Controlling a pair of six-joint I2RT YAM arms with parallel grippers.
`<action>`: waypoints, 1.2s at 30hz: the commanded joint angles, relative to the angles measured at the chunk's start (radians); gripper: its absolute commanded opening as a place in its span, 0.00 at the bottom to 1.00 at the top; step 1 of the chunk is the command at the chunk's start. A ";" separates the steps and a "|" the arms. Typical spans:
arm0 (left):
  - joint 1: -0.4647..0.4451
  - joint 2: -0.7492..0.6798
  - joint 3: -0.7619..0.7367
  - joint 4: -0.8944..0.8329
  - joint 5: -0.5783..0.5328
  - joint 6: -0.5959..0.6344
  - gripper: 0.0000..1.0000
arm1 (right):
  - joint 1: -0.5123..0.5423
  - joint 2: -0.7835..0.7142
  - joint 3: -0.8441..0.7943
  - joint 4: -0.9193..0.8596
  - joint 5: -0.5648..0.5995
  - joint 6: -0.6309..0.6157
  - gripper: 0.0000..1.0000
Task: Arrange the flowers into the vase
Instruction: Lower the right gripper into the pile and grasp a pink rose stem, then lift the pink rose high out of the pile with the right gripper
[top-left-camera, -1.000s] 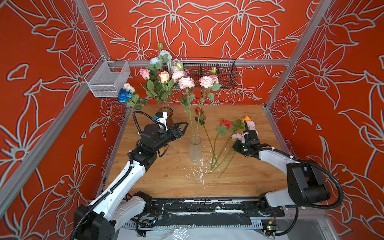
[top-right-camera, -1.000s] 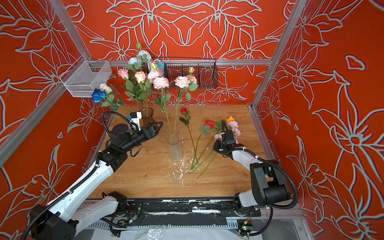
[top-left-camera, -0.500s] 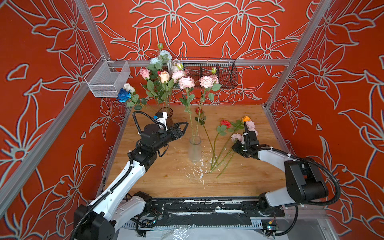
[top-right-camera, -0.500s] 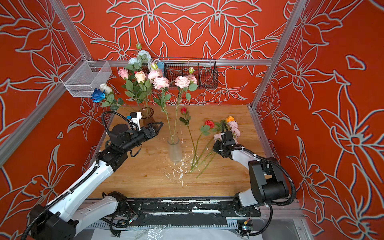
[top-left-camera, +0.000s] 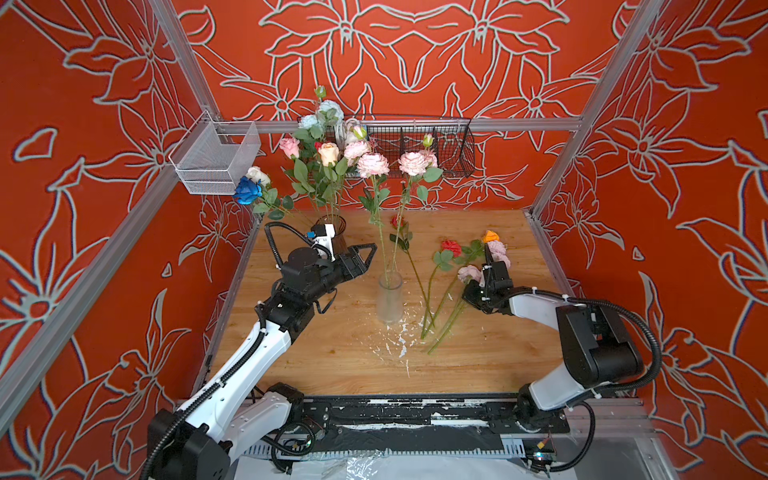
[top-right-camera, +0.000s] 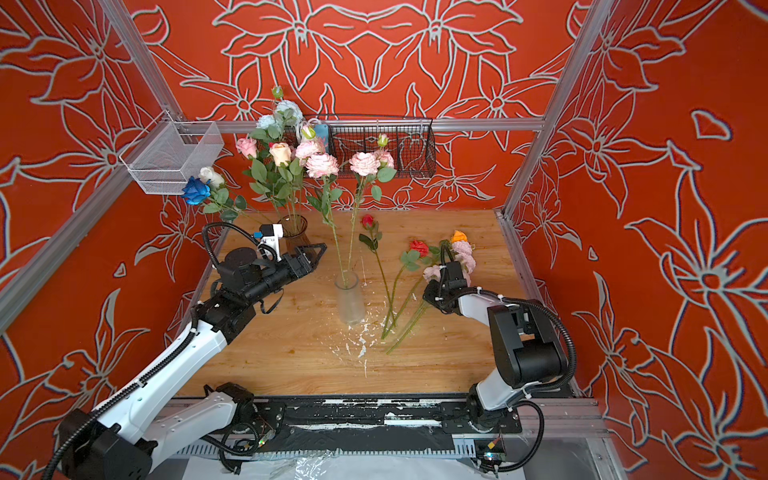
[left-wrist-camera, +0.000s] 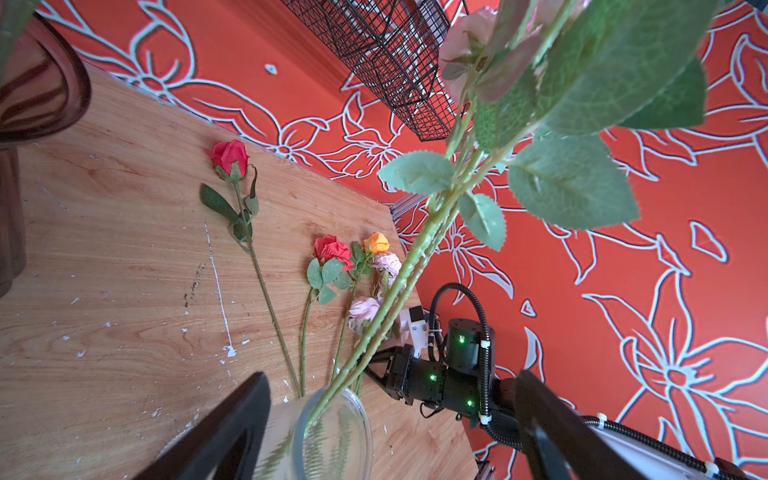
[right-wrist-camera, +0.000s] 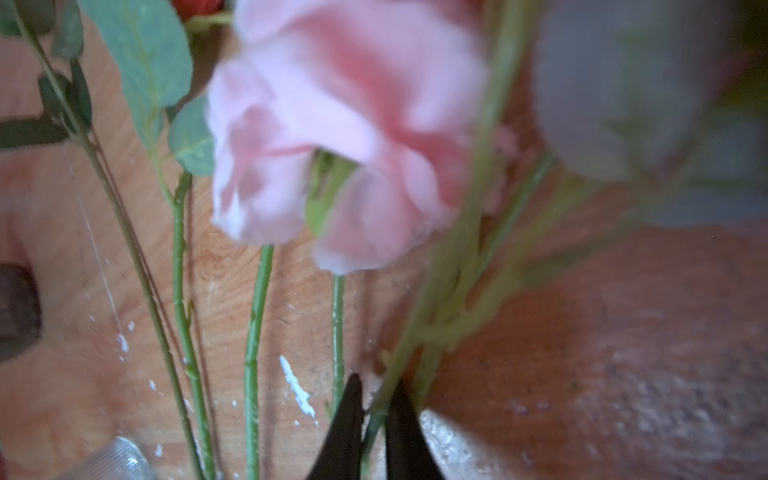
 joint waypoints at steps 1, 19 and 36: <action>-0.008 -0.012 -0.002 0.023 -0.004 0.014 0.92 | 0.001 -0.031 0.013 -0.004 0.010 0.013 0.06; -0.002 -0.128 -0.002 -0.013 -0.106 0.094 0.95 | 0.022 -0.815 -0.134 0.135 0.072 -0.044 0.00; 0.072 -0.251 -0.079 0.006 -0.285 0.056 0.98 | 0.516 -0.422 0.495 0.447 0.079 -0.567 0.00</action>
